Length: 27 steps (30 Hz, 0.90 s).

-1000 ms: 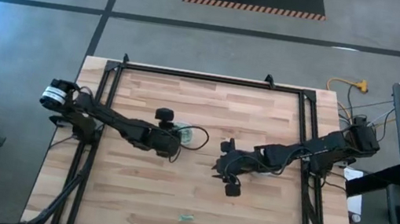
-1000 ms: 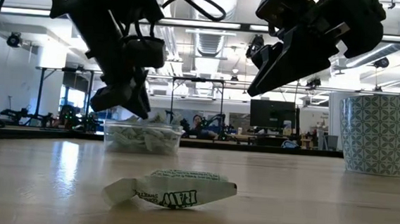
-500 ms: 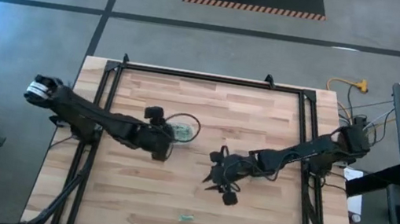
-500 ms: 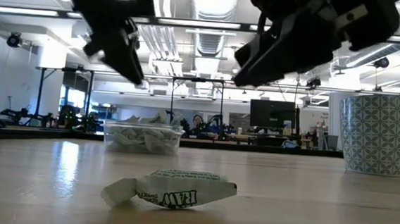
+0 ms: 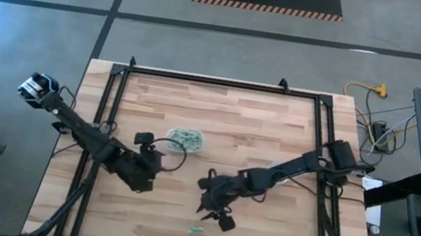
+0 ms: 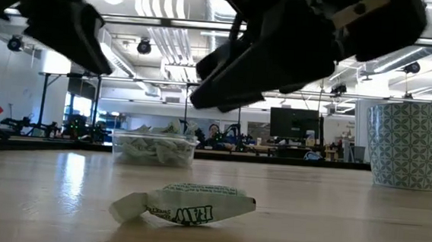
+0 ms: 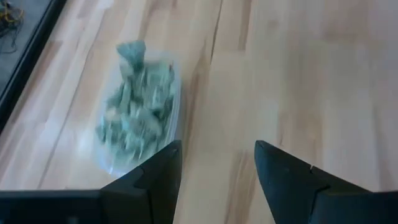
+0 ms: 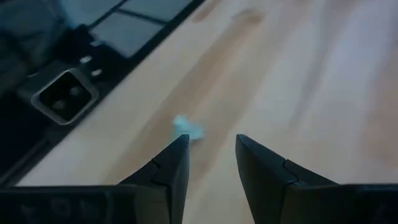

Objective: Pick and place Stevia / Truvia into bins
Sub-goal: Put the stevia packet into the transparent bin

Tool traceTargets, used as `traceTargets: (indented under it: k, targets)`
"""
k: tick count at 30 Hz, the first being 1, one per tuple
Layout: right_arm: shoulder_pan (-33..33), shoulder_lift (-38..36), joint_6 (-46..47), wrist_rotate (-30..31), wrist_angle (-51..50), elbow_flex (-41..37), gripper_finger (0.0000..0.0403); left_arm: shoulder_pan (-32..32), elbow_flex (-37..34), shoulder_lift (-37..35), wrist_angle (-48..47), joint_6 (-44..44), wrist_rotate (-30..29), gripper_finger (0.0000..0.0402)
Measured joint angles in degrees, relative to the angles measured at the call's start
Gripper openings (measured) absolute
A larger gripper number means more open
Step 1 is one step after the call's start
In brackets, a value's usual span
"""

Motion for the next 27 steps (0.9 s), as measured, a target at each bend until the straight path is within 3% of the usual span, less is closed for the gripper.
traceTargets:
  k: [3,13,27]
  targets:
    - [0.4,3.4,0.3,-4.5,-2.9,4.5,0.0127,-0.8,-0.3,-0.1,0.1,-0.1,-0.2,0.0185]
    - [2.5,11.3,1.9,-5.0,-14.9,15.9,0.0134,-1.2,-0.4,-1.3,0.0,-0.1,-0.4,0.0185]
    - [2.5,11.7,1.9,-2.2,-16.6,15.3,0.0118,-1.6,-1.0,-1.9,-0.1,-1.4,-0.3,0.0185]
